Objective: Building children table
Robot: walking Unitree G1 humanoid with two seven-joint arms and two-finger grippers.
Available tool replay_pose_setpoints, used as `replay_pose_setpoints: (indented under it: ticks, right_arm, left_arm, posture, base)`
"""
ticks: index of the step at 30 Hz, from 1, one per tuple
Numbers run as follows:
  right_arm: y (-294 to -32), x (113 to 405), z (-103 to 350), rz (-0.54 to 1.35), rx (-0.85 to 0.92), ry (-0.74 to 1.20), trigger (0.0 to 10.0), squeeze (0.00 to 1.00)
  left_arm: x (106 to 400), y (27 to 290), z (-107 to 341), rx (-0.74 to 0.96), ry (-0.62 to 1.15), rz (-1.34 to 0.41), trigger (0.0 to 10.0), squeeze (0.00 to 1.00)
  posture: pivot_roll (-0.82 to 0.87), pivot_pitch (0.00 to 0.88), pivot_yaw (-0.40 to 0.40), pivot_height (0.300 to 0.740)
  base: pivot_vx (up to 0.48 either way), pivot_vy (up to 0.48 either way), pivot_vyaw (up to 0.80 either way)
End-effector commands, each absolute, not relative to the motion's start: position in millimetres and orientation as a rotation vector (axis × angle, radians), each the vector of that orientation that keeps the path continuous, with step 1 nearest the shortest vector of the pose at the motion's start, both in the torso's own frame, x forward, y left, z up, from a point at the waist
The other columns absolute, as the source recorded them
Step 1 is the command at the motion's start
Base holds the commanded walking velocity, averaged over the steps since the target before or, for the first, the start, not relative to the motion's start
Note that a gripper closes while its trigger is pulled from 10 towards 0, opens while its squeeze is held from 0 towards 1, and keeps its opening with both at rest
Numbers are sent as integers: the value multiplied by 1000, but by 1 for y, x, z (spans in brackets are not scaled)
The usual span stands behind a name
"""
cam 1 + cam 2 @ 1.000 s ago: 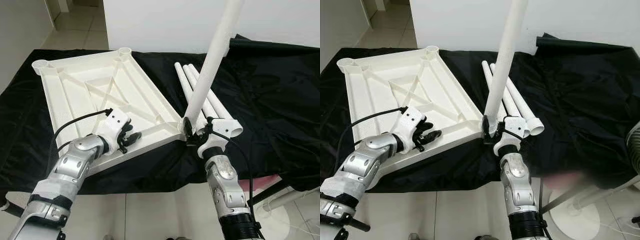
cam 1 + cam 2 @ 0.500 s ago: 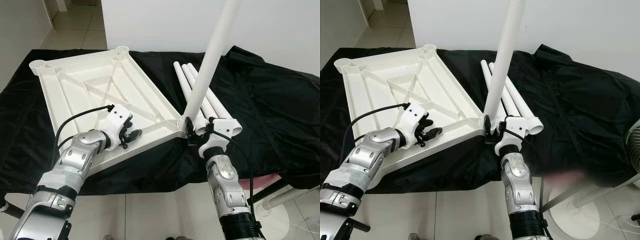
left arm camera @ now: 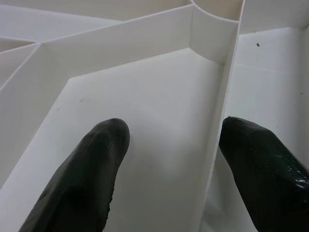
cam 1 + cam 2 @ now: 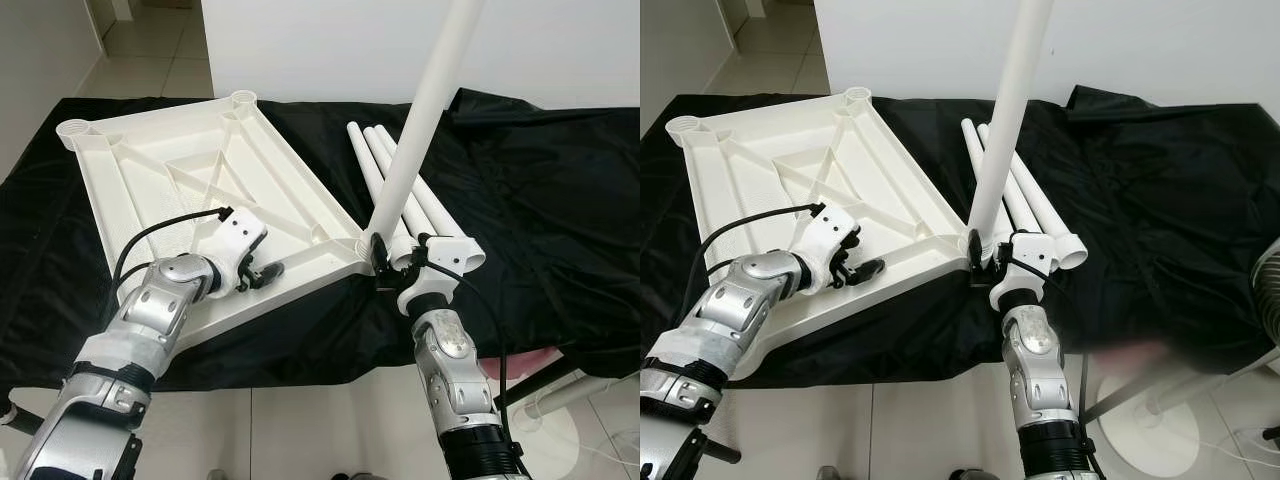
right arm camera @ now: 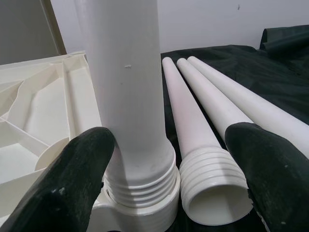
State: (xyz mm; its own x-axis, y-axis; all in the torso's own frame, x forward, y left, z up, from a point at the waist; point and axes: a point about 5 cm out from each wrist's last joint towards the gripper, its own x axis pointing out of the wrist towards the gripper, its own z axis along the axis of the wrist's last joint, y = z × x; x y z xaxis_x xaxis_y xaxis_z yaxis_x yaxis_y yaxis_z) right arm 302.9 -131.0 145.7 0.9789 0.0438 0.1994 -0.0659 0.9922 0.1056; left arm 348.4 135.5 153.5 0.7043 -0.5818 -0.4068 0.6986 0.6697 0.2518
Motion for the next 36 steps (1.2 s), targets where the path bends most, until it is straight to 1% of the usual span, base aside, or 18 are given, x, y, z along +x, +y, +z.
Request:
replay_pose_setpoints:
  ticks: [1,3,4,10,15,21,28,29,30,31,32,35,36]
  right_arm:
    - [-136,304,143,28,107,-190,10000,0]
    - [-136,304,143,28,107,-190,10000,0]
    - [-136,304,143,27,107,-190,10000,0]
    - [-136,304,143,26,106,-189,10000,0]
    - [-136,305,143,27,106,-191,10000,0]
    - [-136,304,143,19,106,-192,10000,0]
    - [-136,305,143,16,106,-190,10000,0]
    - [-136,305,143,16,106,-190,10000,0]
    - [-136,305,143,16,106,-190,10000,0]
    - [-136,305,143,16,106,-190,10000,0]
    - [-136,305,142,16,105,-189,10000,0]
    - [-136,305,142,17,105,-188,10000,0]
    - [-136,305,142,15,104,-187,10000,0]
  left_arm:
    - [349,137,148,433,342,-685,3020,0]
    - [349,137,147,428,347,-680,3020,0]
    - [350,137,147,427,354,-668,0,0]
    - [355,139,147,455,373,-618,0,0]
    - [360,139,149,442,367,-576,0,0]
    - [367,143,151,425,369,-472,0,0]
    - [371,145,153,428,357,-428,0,0]
    - [372,144,154,439,341,-422,10000,0]
    - [374,142,157,474,309,-419,10000,0]
    - [374,142,157,474,309,-419,10000,0]
    - [374,138,161,453,270,-440,10000,0]
    - [375,135,164,433,244,-455,10000,0]
    - [372,127,170,379,199,-519,10000,1000]
  posture:
    - [-79,79,-29,740]
    - [-79,79,-29,740]
    - [-79,81,-29,740]
    - [-79,81,-29,740]
    - [-79,82,-28,740]
    - [-89,80,-20,740]
    - [-86,82,-21,740]
    - [-86,82,-21,740]
    - [-84,83,-22,740]
    - [-84,83,-22,740]
    - [-84,84,-22,740]
    - [-84,84,-22,740]
    - [-84,85,-19,740]
  base:
    - [0,0,0]
    - [0,0,0]
    - [0,0,0]
    - [0,0,0]
    - [0,0,0]
    - [0,0,0]
    - [0,0,0]
    - [0,0,0]
    - [0,0,0]
    - [0,0,0]
    - [0,0,0]
    - [0,0,0]
    - [0,0,0]
